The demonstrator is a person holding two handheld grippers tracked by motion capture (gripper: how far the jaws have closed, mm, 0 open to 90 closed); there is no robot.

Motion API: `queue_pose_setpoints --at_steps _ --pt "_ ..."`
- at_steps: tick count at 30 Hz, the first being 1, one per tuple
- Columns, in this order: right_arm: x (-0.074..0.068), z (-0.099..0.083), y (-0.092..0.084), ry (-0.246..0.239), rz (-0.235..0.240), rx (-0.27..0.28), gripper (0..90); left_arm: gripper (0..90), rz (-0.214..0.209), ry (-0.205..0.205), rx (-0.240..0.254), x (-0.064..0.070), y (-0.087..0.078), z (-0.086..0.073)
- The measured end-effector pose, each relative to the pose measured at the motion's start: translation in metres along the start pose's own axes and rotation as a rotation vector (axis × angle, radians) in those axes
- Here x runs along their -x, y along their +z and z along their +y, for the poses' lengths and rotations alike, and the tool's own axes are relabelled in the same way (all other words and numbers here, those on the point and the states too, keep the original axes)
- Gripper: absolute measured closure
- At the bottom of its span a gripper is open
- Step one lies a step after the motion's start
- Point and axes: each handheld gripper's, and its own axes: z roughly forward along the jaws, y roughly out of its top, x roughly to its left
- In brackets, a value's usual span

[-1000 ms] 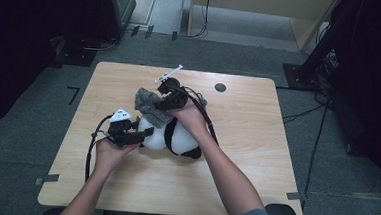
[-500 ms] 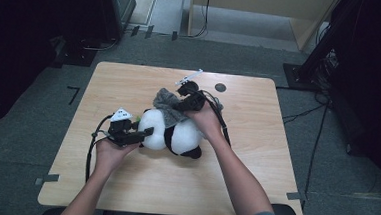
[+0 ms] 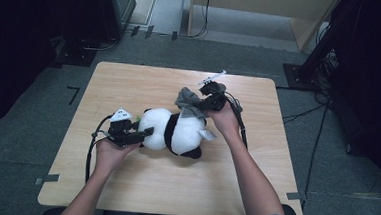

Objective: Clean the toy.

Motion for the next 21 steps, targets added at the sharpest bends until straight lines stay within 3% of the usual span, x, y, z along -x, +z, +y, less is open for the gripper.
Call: queue_pose_setpoints --at_steps 13,21 --pt "0.028 -0.032 -0.003 0.062 -0.036 -0.022 76.9 44.7 -0.003 0.004 0.005 -0.001 0.000 -0.001" --pt "0.032 -0.032 -0.020 0.068 -0.050 0.016 77.0 44.3 -0.005 0.002 0.005 -0.001 0.000 -0.002"
